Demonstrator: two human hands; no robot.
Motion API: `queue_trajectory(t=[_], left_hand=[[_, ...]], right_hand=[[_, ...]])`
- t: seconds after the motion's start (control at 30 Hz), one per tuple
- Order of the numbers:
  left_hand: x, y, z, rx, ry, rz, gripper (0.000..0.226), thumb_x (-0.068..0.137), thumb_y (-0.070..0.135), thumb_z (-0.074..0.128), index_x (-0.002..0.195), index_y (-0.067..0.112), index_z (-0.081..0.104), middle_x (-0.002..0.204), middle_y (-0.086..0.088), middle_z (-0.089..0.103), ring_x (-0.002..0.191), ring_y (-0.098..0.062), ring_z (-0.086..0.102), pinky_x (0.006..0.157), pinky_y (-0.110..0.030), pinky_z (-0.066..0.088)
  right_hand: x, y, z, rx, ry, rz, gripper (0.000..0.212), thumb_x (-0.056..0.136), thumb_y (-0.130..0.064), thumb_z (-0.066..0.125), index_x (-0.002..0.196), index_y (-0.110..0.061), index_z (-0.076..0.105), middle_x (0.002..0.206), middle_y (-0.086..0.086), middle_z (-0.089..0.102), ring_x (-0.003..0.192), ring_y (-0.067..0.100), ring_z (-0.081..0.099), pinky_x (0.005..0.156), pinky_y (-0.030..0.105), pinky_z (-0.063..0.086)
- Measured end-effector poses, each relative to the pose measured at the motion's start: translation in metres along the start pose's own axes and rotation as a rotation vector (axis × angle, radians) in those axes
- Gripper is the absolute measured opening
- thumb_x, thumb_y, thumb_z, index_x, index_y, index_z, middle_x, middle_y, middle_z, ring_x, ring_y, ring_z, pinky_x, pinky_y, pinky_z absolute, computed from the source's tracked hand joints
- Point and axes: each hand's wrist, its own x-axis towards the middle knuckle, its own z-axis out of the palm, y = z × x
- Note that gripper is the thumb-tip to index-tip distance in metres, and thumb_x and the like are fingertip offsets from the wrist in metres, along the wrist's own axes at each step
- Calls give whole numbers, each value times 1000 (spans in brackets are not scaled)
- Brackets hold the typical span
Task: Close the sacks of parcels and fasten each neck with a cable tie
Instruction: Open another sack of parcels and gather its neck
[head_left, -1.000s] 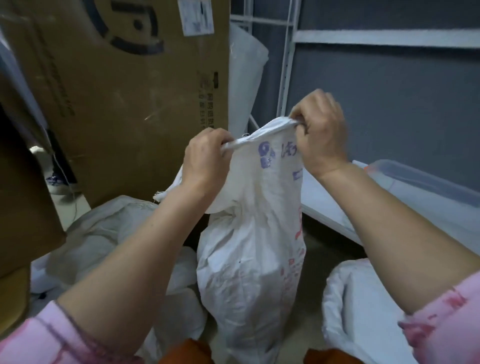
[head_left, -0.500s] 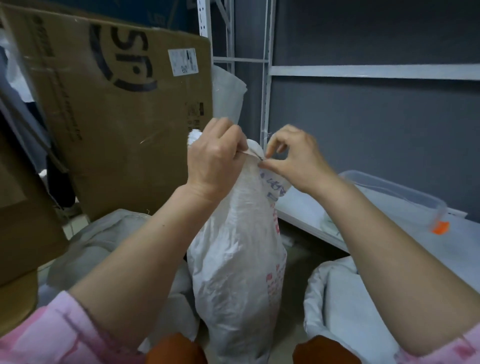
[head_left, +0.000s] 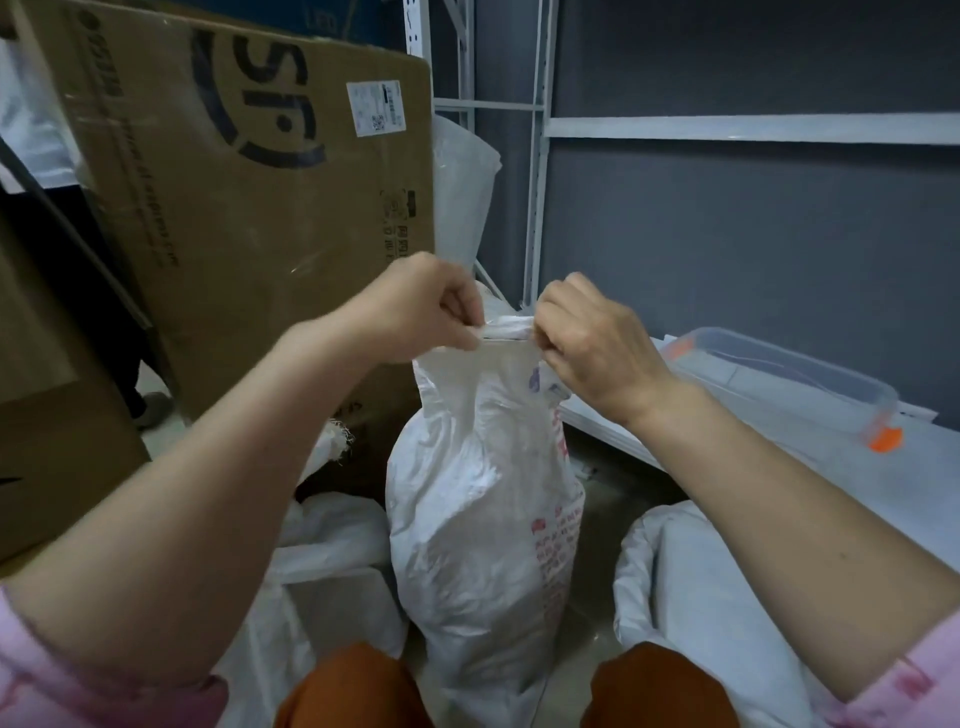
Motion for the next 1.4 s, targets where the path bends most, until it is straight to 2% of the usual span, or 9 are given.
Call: queue_trajectory(t=[0.13,0.27,0.43,0.63,0.8,0.9,1.13,1.3,1.4], left_hand=[[7,-3,0,247,-134,-27,25,69,11,83,84,20,66,77,8,63,75,-10,62,64,-18,49],[6,-20,20,420,126,212,13,70,2,63,71,14,58,70,2,55,69,-23,52,56,-11,28],[-4,-30,44,207,447,334,30,65,-7,60,63,15,39,64,4,41,56,-10,31,49,-13,27],[2,-20,40,-217,189,-237,11,79,5,62,85,13,59,73,4,54,63,-8,50,52,-12,38],[18,-38,31,-545,422,-678,17,82,20,61,78,6,53,70,-7,45,48,-17,39,47,-24,32],[19,-46,39,-577,377,-740,28,79,28,75,78,5,59,65,-8,53,44,-15,39,44,-24,32],[15,-52,46,-659,369,-853,22,80,18,73,66,8,59,57,-2,50,40,-10,33,39,-19,27],[17,-46,49,-1540,200,-855,27,96,5,49,70,12,49,48,3,48,29,0,35,27,-11,13],[18,-40,54,-1754,83,-840,35,97,2,39,65,15,43,44,5,41,27,0,33,25,-15,15]], right_hand=[[-1,-8,2,88,-57,58,15,73,5,66,69,-7,58,76,7,57,75,24,50,50,29,35],[9,-8,-7,496,-326,457,17,70,-19,81,70,-15,65,72,-8,59,71,10,52,60,26,42],[13,-18,-2,514,-248,521,24,69,-16,79,78,-17,56,71,-5,58,66,14,52,60,32,44],[4,-24,11,180,-66,407,19,68,5,57,75,-10,47,76,4,47,58,27,41,49,34,34],[1,-30,16,101,5,233,32,53,18,61,65,-9,48,65,7,47,52,21,29,40,22,14],[0,-34,13,77,-9,127,33,53,21,63,65,-8,52,64,8,49,49,23,39,44,19,2],[-14,-29,12,38,-95,51,30,55,17,68,65,-9,54,66,7,51,50,23,45,42,24,21],[-13,-26,10,323,-619,358,11,76,-15,68,73,-6,63,81,9,65,76,27,59,59,35,41],[0,-28,1,645,-343,654,31,69,-37,80,66,-9,66,70,1,65,67,14,58,62,30,46]])
